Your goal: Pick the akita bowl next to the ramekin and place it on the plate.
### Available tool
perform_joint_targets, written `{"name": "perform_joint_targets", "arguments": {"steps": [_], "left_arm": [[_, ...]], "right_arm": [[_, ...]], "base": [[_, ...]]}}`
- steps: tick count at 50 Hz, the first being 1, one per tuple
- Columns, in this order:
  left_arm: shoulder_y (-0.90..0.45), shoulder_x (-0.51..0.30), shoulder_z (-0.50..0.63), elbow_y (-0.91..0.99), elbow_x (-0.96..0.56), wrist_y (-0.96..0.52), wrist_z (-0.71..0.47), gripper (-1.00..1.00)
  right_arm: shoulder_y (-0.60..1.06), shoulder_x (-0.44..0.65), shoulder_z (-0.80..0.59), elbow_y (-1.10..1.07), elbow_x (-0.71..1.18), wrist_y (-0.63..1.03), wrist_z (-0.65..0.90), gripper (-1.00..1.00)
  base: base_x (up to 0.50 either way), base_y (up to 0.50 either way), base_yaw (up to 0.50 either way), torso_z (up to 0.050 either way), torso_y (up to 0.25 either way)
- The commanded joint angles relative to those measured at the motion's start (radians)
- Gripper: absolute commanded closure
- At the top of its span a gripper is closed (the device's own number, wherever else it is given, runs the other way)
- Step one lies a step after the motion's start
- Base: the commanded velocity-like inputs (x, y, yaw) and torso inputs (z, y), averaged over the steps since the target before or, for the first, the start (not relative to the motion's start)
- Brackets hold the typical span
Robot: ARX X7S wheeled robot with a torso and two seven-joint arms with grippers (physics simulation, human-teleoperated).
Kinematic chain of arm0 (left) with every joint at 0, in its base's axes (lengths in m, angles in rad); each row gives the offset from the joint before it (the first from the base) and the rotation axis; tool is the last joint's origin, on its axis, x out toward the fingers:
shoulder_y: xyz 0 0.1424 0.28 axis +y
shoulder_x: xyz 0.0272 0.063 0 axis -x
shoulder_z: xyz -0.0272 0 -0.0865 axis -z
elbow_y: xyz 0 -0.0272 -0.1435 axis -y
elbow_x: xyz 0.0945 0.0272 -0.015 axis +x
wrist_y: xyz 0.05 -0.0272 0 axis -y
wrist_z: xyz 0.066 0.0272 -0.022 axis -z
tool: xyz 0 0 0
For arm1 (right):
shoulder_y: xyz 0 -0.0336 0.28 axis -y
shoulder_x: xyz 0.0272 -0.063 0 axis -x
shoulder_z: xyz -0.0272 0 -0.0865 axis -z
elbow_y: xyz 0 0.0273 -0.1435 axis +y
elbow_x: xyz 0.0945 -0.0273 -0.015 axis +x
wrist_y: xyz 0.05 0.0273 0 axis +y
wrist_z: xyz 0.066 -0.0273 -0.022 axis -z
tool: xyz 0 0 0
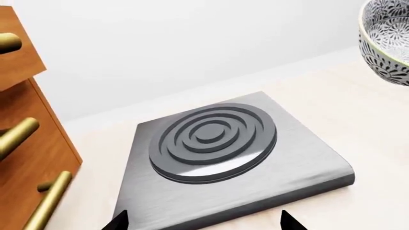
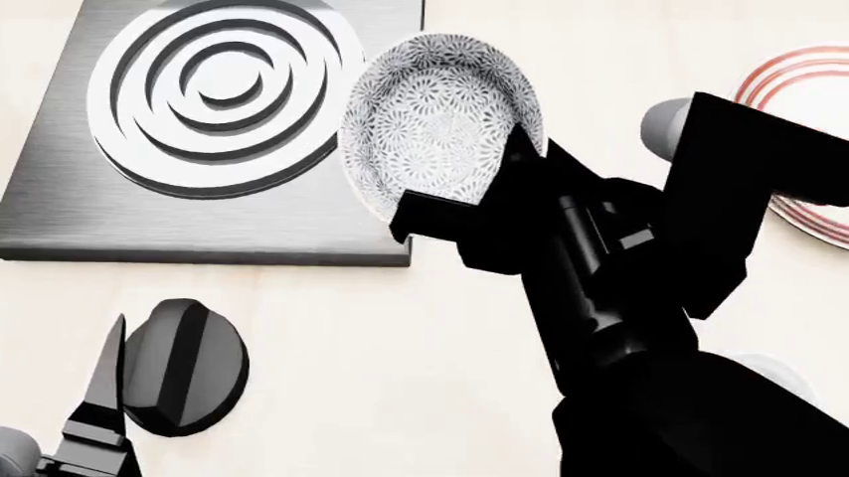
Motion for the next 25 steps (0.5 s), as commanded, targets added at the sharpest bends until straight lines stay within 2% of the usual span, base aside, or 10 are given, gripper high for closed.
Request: {"name": "perform_joint_targets", "arguments": {"steps": [1,12,25], "left_arm": [[0.001,0.017,-0.025,0.009,0.011,-0.007,0.024,-1.0],[0.0,0.016,-0.021,0.003,0.015,-0.004,0.024,-1.0],[0.005,0.011,-0.022,0.001,0.017,0.004,0.024,-1.0]], "right_arm": [[0.069,-0.027,0.03,0.041,-0.046,-0.007,-0.042,1.0],[0.118,-0.031,0.025,0.106,-0.071,-0.017,-0.065,1.0],[0.188,-0.036,0.001,0.269,-0.181,-0.064,-0.163,1.0]], "base": [[0.0,0.0,0.0,0.0,0.0],[0.0,0.0,0.0,0.0,0.0],[0.0,0.0,0.0,0.0,0.001]]}}
